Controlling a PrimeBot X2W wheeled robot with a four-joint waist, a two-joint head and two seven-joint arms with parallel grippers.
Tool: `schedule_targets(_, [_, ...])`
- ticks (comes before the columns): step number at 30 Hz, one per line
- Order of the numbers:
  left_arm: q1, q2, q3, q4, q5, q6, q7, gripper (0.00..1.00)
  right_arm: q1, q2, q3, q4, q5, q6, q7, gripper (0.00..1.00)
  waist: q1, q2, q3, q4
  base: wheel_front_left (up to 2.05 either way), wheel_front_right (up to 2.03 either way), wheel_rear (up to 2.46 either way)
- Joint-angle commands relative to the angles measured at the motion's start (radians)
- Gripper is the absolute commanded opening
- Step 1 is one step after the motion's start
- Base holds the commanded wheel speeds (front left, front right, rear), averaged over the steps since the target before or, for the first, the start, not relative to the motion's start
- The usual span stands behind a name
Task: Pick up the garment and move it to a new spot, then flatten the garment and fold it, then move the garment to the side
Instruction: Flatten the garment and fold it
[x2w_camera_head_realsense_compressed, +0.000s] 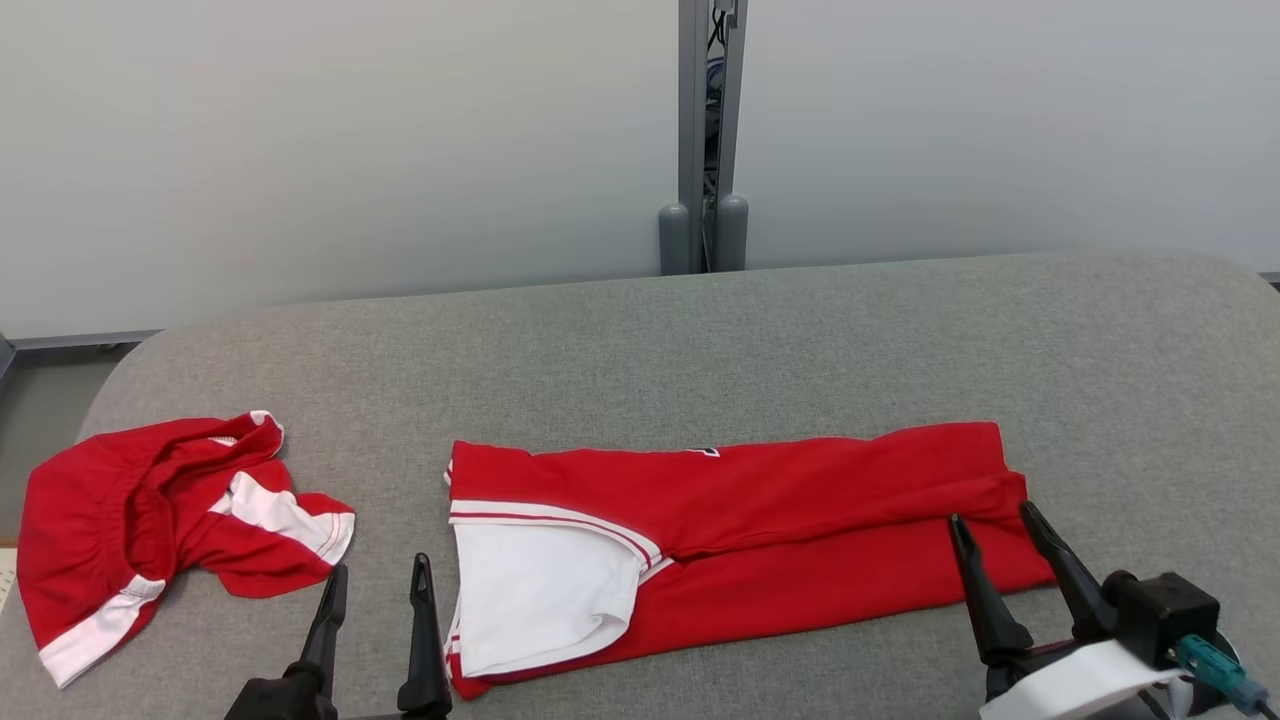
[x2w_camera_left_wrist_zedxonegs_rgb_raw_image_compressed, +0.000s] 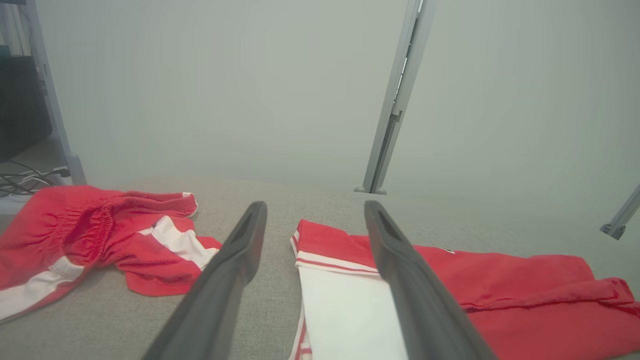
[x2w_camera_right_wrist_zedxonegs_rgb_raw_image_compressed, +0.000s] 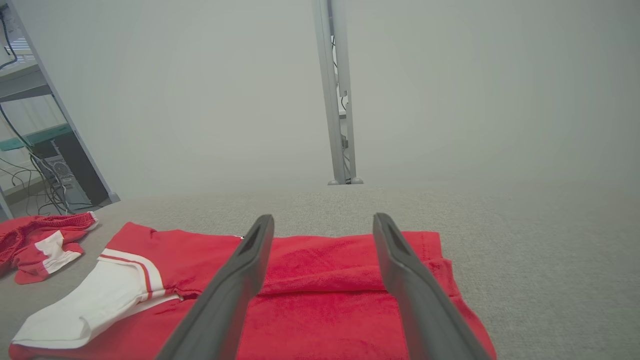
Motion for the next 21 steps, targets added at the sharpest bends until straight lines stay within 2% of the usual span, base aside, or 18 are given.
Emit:
schedule_targets(1, [0.008,-0.004,0.014,-0.004,0.015,-0.009,-0.005,1.00,0.021,0.001,-0.017,-0.018,-0.017,0.000,-0.006,1.00,0.0000,-0.0001,-0.006,0.003,0.00,0.00,0.00])
schedule_targets(8, [0.044,-0.047,0.069,-0.008,0.077,-0.063,-0.005,1.00,0.090,0.030,-0.070,-0.053,-0.048,0.000,-0.006,1.00,0.0000,-0.0001,-0.022,0.006,0.00,0.00,0.00])
schedule_targets(15, [0.051,-0.085,0.116,0.006,0.114,-0.111,-0.005,1.00,0.106,0.044,-0.078,-0.049,-0.045,0.000,-0.006,1.00,0.0000,-0.0001,-0.024,0.006,0.00,0.00,0.00])
schedule_targets(21, [0.043,-0.095,0.132,0.023,0.146,-0.133,-0.005,1.00,0.093,0.046,-0.091,-0.039,-0.035,0.000,-0.006,1.00,0.0000,-0.0001,-0.018,0.006,0.00,0.00,0.00])
